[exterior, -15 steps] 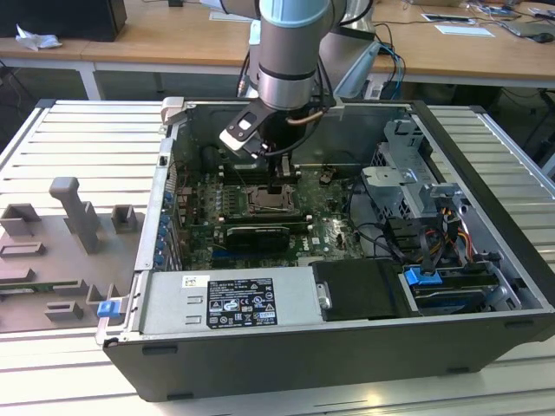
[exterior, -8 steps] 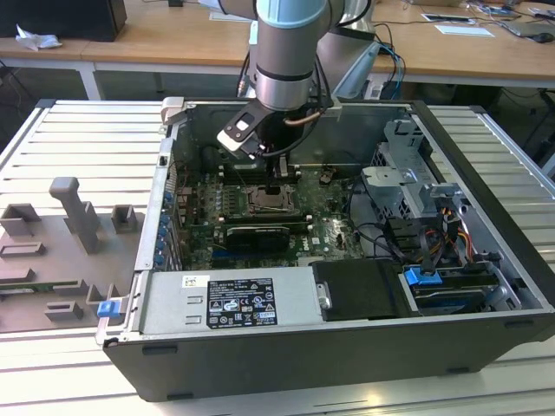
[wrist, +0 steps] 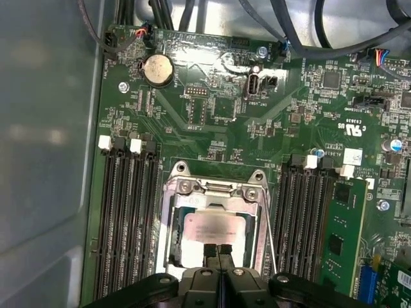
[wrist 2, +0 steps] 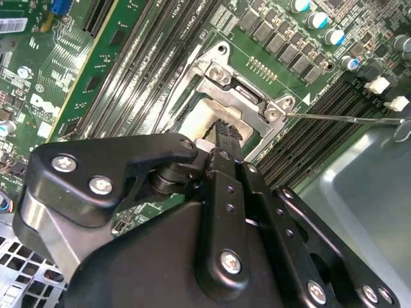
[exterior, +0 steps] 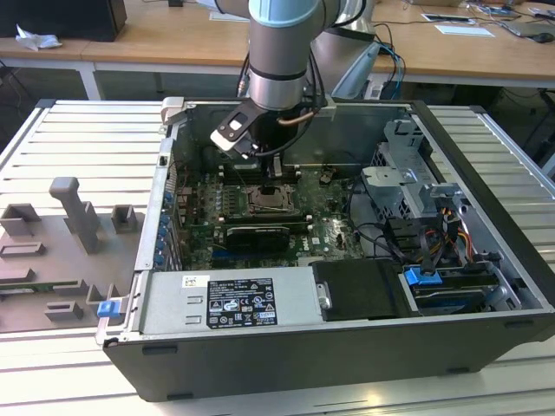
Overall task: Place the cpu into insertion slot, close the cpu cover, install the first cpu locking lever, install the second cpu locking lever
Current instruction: 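Install the first cpu locking lever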
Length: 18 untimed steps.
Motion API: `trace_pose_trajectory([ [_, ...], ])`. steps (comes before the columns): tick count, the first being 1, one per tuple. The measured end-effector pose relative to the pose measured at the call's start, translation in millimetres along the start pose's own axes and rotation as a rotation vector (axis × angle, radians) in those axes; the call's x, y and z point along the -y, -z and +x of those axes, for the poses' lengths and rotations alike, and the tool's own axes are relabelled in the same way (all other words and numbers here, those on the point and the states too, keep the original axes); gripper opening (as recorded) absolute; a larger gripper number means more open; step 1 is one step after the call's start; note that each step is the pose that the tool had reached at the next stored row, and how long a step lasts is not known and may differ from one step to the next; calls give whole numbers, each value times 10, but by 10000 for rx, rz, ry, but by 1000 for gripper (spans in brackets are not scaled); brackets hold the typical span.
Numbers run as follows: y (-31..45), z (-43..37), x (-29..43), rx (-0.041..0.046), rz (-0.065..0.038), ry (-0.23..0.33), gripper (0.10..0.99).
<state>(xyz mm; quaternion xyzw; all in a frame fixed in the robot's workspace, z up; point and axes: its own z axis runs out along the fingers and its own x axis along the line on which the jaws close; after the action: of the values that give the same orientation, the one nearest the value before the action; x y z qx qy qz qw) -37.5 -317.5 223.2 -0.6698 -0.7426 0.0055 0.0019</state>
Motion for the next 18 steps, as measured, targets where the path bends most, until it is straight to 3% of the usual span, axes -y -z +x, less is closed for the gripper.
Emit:
trace_pose_trajectory([
  [1, 12, 0, 1, 1, 0, 1, 106],
  [2, 95, 0, 3, 4, 0, 1, 106],
  [4, 407, 0, 6, 19, 2, 0, 106],
  [5, 526, 0, 7, 26, 2, 1, 106],
  [6, 572, 0, 7, 35, 3, 1, 106],
  [14, 589, 0, 9, 46, -29, 294, 106],
  [18, 589, 0, 9, 52, -33, 792, 106],
])
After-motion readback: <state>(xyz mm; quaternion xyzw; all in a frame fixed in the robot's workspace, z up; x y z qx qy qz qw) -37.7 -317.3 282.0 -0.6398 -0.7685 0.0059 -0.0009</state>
